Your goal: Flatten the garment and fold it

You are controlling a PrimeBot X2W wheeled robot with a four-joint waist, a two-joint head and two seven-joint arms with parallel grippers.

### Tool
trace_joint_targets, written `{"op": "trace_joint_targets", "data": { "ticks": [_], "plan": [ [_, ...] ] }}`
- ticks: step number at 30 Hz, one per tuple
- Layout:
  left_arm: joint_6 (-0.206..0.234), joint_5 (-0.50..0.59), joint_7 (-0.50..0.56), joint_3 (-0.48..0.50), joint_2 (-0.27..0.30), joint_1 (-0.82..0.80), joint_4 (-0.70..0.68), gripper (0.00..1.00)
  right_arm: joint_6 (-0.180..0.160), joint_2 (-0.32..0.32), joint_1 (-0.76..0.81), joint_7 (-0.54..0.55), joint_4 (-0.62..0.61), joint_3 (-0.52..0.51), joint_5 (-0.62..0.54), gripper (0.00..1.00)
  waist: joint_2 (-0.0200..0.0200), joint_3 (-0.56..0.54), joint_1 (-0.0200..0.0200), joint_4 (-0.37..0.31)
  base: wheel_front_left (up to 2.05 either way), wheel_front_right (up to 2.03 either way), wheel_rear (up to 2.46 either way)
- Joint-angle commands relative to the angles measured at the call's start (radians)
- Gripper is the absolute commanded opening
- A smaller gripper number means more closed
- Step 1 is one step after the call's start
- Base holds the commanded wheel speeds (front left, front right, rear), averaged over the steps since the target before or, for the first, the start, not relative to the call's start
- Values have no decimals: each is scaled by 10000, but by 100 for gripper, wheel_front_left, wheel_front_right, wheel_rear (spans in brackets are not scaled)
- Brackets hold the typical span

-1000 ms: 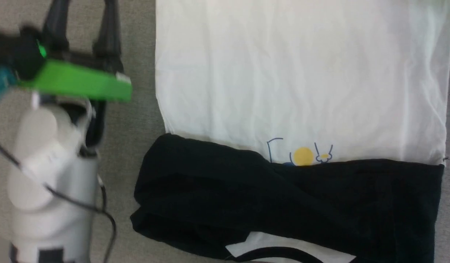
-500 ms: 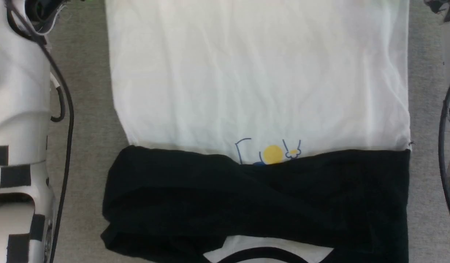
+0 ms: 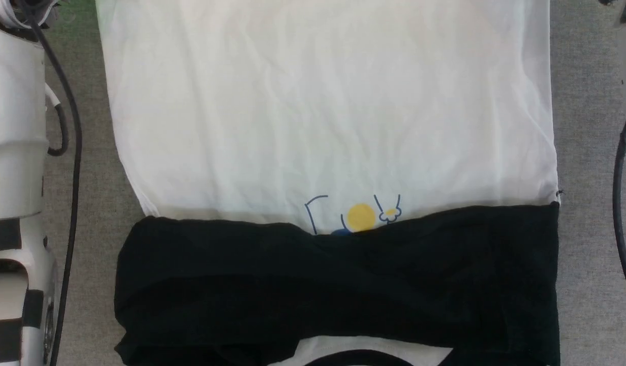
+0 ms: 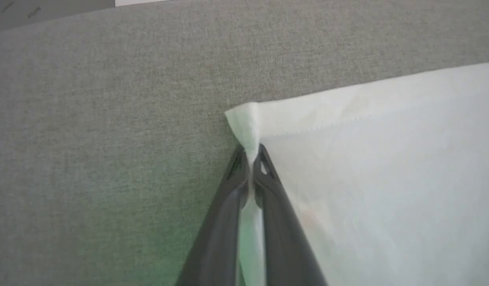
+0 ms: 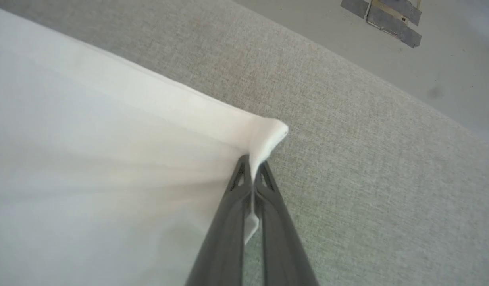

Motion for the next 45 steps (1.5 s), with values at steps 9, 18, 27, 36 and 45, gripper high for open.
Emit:
{"op": "trace_joint_targets", "data": {
  "ticks": [9,18,27,36,45],
  "plan": [
    [210,438,-3121,424,21,-96,-70,0,-13,-128,-413,-1007,112,-171,109,0,-1,-172,1,112,0,0,0],
    [-86,663,-5664,440,-144,-1059,724,0,-13,77,-837,-2769,328,-894,-233,0,-1,-818,1,161,0,0,0],
    [-650,151,-6867,-302,108,325,885,0,-13,43,510,-3818,303,-278,837,0,-1,-2630,1,72,0,0,0],
    [-693,-1050,-7560,-1122,633,3799,-1042,0,-13,-756,3976,-4099,-1355,65,2834,0,-1,-4899,1,176,0,0,0],
    [-54,-1667,-7817,-731,950,7163,-2904,0,-13,-596,7134,-3940,-2827,-856,3636,0,-1,-6006,1,200,0,0,0]
  ]
}}
